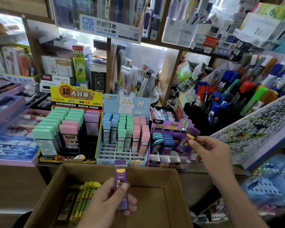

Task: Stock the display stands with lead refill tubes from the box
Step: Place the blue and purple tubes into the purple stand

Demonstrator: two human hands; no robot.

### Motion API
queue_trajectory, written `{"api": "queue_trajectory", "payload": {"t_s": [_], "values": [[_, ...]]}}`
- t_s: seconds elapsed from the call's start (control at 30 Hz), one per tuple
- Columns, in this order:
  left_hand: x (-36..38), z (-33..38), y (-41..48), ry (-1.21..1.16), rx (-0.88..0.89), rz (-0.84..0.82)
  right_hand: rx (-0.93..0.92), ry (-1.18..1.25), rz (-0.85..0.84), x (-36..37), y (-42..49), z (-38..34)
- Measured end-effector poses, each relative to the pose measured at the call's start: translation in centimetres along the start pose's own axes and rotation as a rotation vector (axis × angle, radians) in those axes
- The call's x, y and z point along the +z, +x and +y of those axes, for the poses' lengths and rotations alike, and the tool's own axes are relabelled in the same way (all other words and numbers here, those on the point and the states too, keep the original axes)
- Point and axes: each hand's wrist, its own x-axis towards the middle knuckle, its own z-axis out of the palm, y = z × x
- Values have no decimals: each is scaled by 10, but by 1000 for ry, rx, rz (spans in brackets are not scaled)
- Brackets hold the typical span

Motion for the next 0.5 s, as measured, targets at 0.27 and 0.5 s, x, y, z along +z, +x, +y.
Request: {"api": "queue_trajectory", "payload": {"t_s": [0.27,0.5], "values": [[-5,-2,-1,155,98,23,0,-162,13,23,13,14],[-7,-2,0,197,125,14,35,-376,-30,38,13,26]]}}
